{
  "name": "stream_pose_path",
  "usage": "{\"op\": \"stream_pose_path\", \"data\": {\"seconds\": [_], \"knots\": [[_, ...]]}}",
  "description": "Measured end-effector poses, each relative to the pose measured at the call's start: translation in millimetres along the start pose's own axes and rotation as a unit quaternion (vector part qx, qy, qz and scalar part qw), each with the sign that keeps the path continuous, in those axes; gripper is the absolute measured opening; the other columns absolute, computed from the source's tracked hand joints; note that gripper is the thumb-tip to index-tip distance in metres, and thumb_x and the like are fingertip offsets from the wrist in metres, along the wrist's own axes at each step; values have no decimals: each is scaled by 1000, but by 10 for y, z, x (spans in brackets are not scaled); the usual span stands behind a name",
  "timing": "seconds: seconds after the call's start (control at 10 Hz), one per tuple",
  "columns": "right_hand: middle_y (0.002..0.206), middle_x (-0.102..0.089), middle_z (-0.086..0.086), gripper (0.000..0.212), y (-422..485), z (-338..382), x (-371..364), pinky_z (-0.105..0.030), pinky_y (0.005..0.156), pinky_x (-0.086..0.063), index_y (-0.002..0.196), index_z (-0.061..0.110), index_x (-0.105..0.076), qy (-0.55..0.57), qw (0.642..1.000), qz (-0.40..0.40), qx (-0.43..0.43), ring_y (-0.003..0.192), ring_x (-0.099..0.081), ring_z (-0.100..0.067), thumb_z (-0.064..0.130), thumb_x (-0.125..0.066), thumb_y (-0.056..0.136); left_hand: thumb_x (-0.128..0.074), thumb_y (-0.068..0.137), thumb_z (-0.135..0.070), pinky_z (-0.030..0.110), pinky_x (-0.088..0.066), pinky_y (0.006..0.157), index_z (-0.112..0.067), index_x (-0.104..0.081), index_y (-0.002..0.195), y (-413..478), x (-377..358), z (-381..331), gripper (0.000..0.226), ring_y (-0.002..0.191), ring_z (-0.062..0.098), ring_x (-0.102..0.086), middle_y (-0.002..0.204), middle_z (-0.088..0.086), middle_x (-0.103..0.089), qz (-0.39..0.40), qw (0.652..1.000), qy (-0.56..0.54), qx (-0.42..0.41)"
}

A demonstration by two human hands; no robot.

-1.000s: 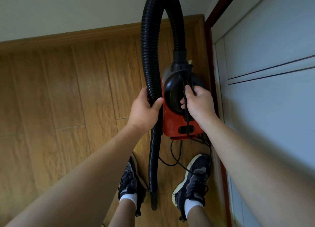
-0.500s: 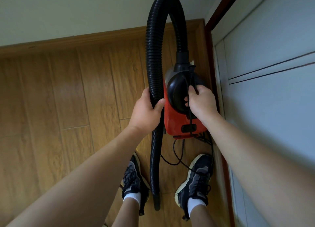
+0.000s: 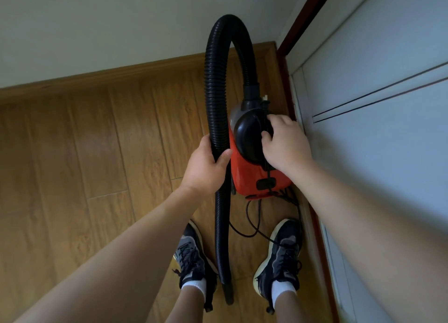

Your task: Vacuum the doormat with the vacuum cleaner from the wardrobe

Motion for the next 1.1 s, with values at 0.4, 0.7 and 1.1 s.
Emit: {"op": "stream_pose_path", "data": {"seconds": [0.4, 0.7, 1.1], "knots": [[155, -42, -8, 49, -313, 256, 287, -44, 123, -22, 150, 12, -42, -134, 988, 17, 74, 148, -29, -29, 29, -39, 104, -56, 103, -36, 19, -50, 66, -22, -48, 137, -225, 110, -93, 38, 86, 3, -66, 100, -14, -65, -5, 999, 27, 20], [154, -43, -9, 51, -503, 313, 436, -44, 123, -23, 151, 11, -40, -149, 982, 22, 114, 146, -32, -28, 31, -36, 104, -54, 104, -35, 17, -48, 71, -24, -36, 152, -438, 123, -115, 53, 93, -1, -62, 122, -13, -64, -36, 999, 25, 9], [155, -43, -7, 51, -895, 494, 830, -42, 123, -23, 152, 13, -38, -153, 973, 7, 173, 146, -33, -26, 33, -34, 105, -39, 106, -46, 46, -32, 119, -15, -24, 159, -1062, 525, -214, 63, 150, 27, -28, 164, 8, -29, -81, 968, 237, -4]]}}
Point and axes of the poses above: each hand's wrist, its own y-axis towards the middle knuckle, its own x-axis out of the back of the hand, z = x × y, the point moved 1 cm from there along y, towards the middle knuckle
